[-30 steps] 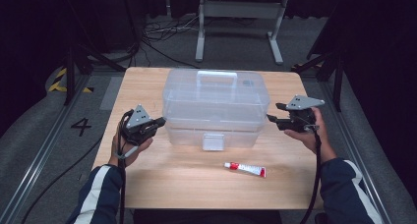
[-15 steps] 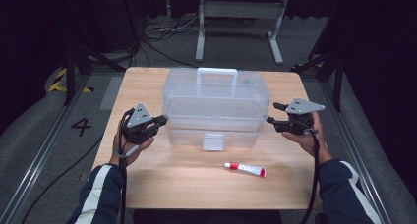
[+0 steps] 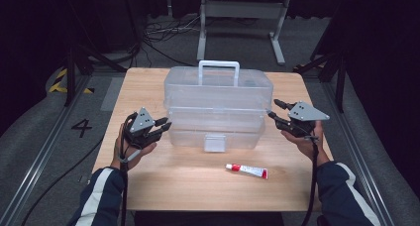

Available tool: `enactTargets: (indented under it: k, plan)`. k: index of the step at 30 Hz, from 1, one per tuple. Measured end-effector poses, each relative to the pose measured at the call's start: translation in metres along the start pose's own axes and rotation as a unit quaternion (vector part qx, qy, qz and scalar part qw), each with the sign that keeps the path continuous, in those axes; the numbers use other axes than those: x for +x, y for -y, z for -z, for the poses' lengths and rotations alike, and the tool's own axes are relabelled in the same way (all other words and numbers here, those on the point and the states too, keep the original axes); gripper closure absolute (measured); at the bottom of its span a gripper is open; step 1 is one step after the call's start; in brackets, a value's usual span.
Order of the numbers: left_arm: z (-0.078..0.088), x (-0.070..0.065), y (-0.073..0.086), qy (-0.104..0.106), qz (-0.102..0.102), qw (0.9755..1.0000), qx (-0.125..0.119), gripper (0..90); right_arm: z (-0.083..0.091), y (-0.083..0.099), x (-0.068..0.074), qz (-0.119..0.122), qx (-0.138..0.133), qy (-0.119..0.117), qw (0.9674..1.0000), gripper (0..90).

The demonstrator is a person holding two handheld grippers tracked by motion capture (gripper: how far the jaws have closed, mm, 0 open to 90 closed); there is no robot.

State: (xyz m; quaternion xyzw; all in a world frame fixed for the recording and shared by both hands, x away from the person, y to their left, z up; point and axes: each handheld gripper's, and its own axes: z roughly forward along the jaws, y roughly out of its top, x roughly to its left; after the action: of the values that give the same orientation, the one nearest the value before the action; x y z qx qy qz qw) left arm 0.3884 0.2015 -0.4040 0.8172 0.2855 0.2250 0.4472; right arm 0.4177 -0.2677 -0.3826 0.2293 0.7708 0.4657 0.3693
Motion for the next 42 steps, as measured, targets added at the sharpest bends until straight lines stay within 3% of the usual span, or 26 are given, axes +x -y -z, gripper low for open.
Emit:
enactTargets:
  k: [14,19,25,42]
  plan:
    - [-0.006,-0.005,0.005,0.017,-0.003,0.9998,0.012,70.1,0.003,-0.006,0.003,0.012,-0.027,0.022,0.9993,68.1]
    - [-0.007,-0.008,0.004,0.01,-0.006,0.9998,0.015,68.5,0.002,-0.007,0.004,0.014,-0.031,0.025,0.9991,71.5]
    - [-0.007,-0.011,0.004,0.01,-0.009,0.9998,0.015,63.5,0.001,-0.007,0.006,0.009,-0.037,0.029,0.9989,74.2]
    - [-0.008,-0.012,0.005,0.007,-0.011,0.9998,0.013,61.7,-0.003,-0.011,0.006,-0.011,-0.055,0.062,0.9965,76.4]
